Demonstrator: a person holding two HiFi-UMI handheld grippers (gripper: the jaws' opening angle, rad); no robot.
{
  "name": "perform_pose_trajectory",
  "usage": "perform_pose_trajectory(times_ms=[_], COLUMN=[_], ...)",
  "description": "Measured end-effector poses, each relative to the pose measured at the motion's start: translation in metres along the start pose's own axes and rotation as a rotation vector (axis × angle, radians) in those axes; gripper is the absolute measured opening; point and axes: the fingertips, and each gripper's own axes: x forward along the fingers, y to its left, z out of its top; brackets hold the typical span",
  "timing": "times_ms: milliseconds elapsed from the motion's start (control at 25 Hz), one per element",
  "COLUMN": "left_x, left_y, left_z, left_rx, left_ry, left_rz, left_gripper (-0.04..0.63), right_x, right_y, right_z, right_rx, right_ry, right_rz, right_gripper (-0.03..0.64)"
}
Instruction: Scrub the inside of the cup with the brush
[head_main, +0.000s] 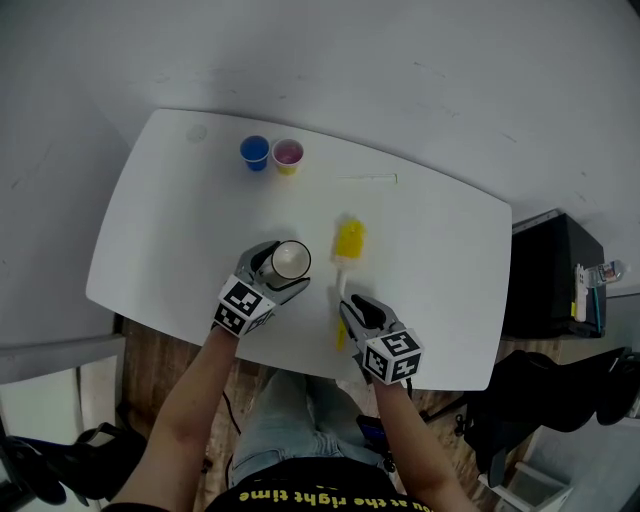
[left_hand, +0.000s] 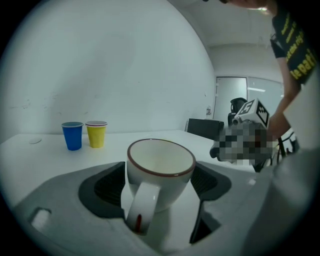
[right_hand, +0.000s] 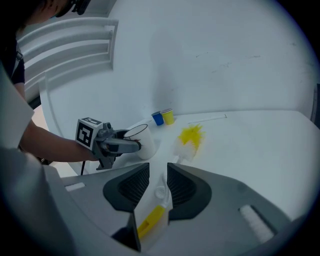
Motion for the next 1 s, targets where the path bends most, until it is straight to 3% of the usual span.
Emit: perform_pose_trajectory(times_ms=[520,1000], left_x=[0.012,0.014], left_y=[-0.002,0.0], left_z=[0.001,0.001], left_rx=[0.022,0.053], left_ry=[-0.019,-0.042], left_rz=[-0.045,-0.021], left_gripper=[0.411,0.41], right_x=[0.037,0.051], right_y=[-0.016,-0.021], right_z=[-0.012,-0.016], right_rx=[0.037,0.058], right_ry=[0.127,0.155], right_rz=[-0.018,-0.023], right_gripper=[0.179,0.16])
